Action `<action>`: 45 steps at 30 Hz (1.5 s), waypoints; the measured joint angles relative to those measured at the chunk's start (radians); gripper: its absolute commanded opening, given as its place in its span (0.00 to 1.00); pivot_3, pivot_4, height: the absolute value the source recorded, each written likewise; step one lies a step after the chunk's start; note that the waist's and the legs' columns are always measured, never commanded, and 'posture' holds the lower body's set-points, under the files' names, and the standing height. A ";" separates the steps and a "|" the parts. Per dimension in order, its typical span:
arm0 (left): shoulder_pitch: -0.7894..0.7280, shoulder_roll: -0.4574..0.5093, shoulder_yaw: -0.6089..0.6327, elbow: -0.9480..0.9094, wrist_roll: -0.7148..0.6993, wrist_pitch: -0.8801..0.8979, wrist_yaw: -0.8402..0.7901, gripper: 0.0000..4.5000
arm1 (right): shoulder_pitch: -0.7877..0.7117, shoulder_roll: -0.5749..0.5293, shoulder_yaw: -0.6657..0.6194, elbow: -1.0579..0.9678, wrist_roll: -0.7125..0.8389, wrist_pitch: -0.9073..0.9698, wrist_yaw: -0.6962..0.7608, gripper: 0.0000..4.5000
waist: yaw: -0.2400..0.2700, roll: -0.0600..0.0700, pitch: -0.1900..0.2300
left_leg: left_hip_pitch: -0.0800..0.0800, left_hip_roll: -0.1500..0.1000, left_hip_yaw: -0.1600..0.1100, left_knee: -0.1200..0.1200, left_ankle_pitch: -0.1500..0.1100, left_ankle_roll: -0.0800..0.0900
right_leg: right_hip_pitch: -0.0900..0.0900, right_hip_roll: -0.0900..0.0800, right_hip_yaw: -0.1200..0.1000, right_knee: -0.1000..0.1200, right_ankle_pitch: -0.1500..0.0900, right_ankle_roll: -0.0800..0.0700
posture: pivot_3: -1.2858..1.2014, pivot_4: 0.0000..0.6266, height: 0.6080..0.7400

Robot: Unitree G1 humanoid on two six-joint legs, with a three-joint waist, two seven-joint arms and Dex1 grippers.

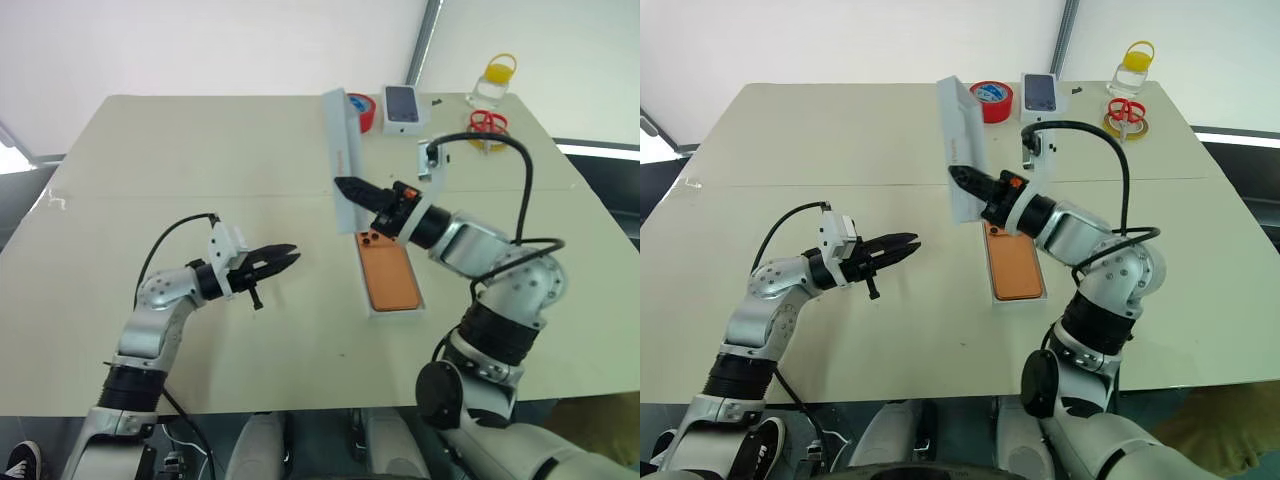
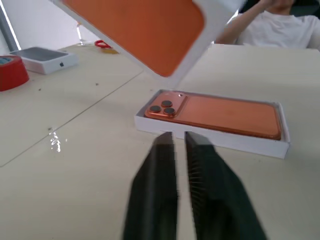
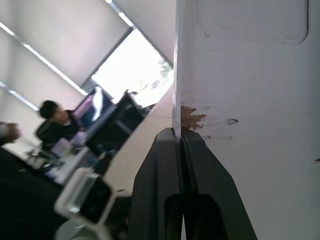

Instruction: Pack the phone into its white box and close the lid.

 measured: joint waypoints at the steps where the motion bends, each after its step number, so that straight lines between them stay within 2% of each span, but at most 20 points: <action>1: -0.001 -0.005 -0.001 -0.004 0.001 0.001 0.010 0.02 | 0.027 0.004 -0.021 -0.003 0.048 0.043 -0.004 0.00 | -0.001 0.000 0.000 | 0.000 0.000 0.000 0.000 0.000 0.000 | 0.000 -0.001 0.000 0.000 0.000 0.000 | 0.52 0.24 0.99; 6: -0.011 -0.006 -0.001 -0.023 -0.001 0.032 0.019 0.02 | 0.196 -0.066 0.016 0.007 0.255 0.089 -0.066 0.00 | -0.006 0.001 0.000 | 0.000 -0.001 0.001 0.000 0.000 0.000 | -0.001 -0.001 0.001 -0.001 0.000 0.000 | 0.52 0.24 0.99; 13: -0.011 -0.001 0.001 -0.032 -0.006 0.041 0.012 0.02 | 0.268 -0.112 0.097 0.106 0.562 0.086 -0.292 0.00 | -0.008 0.002 0.000 | 0.000 0.002 0.001 -0.001 0.000 0.000 | -0.002 0.002 0.001 0.000 0.000 0.000 | 0.52 0.24 0.99; 17: -0.008 -0.006 0.000 -0.036 -0.006 0.045 0.021 0.02 | 0.306 -0.197 0.231 0.146 0.778 0.003 -0.450 0.00 | -0.005 0.002 0.000 | 0.000 0.002 0.001 -0.001 0.000 0.000 | -0.001 0.002 0.002 -0.001 0.000 0.000 | 0.52 0.24 0.99; 25: 0.026 -0.043 -0.051 -0.054 0.022 0.037 0.040 0.02 | 0.307 -0.324 0.373 0.228 0.905 -0.190 -0.636 0.00 | -0.003 0.002 0.000 | 0.000 0.002 0.002 0.000 0.000 0.000 | 0.000 0.002 0.002 -0.002 0.000 0.000 | 0.52 0.24 0.99; 31: -0.004 -0.120 -0.087 0.022 0.067 0.029 0.083 0.02 | 0.268 -0.404 0.425 0.256 0.900 -0.258 -0.647 0.00 | 0.001 0.001 -0.003 | 0.001 0.002 0.001 0.001 0.000 0.000 | 0.002 0.002 0.002 -0.003 0.000 0.000 | 0.52 0.24 0.99; 34: -0.021 -0.147 -0.096 0.052 0.078 0.015 0.087 0.00 | 0.274 -0.422 0.429 0.271 0.908 -0.285 -0.646 0.22 | 0.002 0.001 -0.003 | 0.001 0.002 0.001 0.001 0.000 0.000 | 0.003 0.002 0.002 -0.003 -0.001 0.000 | 0.52 0.24 0.99; 36: -0.036 -0.168 -0.104 0.066 0.088 0.014 0.092 0.00 | 0.279 -0.449 0.429 0.288 0.903 -0.299 -0.642 0.42 | 0.007 0.001 -0.003 | 0.001 0.001 0.002 0.001 0.000 0.000 | 0.003 0.002 0.002 -0.004 -0.001 0.000 | 0.52 0.24 0.99; 39: -0.051 -0.190 -0.124 0.078 0.096 0.007 0.093 0.00 | 0.280 -0.528 0.438 0.289 0.839 -0.302 -0.582 0.79 | 0.016 0.001 -0.003 | 0.001 0.001 0.002 0.001 0.000 0.000 | 0.002 0.002 0.002 -0.004 -0.001 0.000 | 0.52 0.24 0.99; 45: -0.090 -0.257 -0.158 0.135 0.113 -0.008 0.107 0.00 | 0.274 -0.773 0.421 0.272 0.647 -0.306 -0.292 0.79 | 0.023 0.001 -0.003 | 0.000 0.001 0.002 0.002 0.000 0.001 | 0.003 0.002 0.001 -0.007 -0.002 -0.003 | 0.52 0.24 0.99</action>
